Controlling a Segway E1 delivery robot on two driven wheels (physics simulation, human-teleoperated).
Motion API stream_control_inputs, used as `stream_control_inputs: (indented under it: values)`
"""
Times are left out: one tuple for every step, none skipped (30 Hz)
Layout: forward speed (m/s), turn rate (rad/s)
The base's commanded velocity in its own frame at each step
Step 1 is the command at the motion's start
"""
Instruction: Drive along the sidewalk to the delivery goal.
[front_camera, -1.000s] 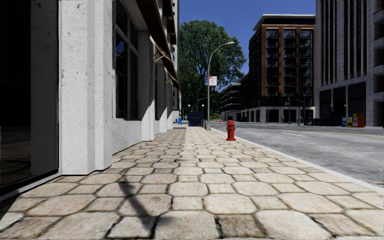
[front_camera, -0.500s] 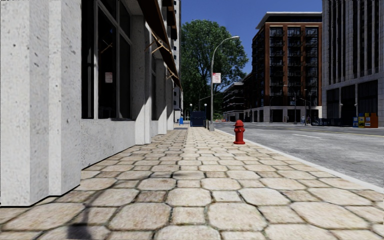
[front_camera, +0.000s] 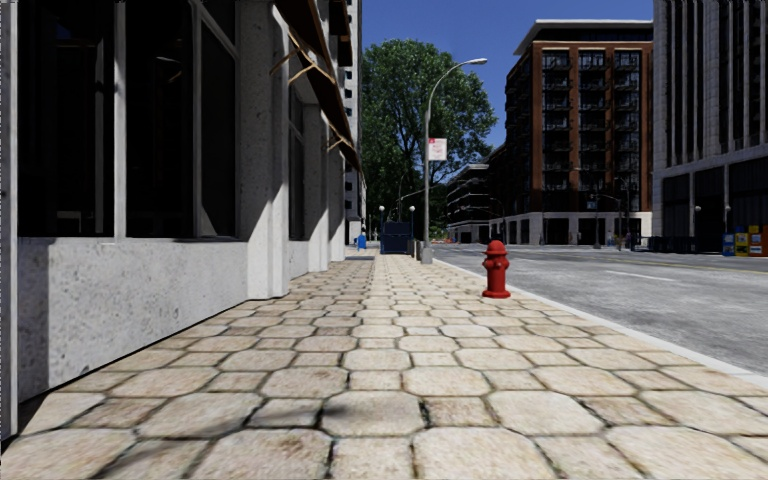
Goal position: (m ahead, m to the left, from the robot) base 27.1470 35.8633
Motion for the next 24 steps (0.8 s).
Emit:
stream_control_inputs:
  values:
    - [2.00,0.00]
    - [2.00,0.00]
    - [2.00,0.00]
    - [2.00,0.00]
    - [2.00,0.00]
    - [2.00,0.00]
    - [2.00,0.00]
    - [2.00,0.00]
    - [2.00,0.00]
    - [2.00,0.00]
    - [2.00,0.00]
    - [2.00,0.00]
    - [2.00,0.00]
    - [2.00,0.00]
    - [2.00,0.00]
    - [2.00,0.00]
    - [2.00,0.00]
    - [2.00,0.00]
    - [2.00,0.00]
    - [2.00,0.00]
    - [2.00,0.00]
    - [2.00,0.00]
    - [2.00,0.00]
    - [2.00,0.00]
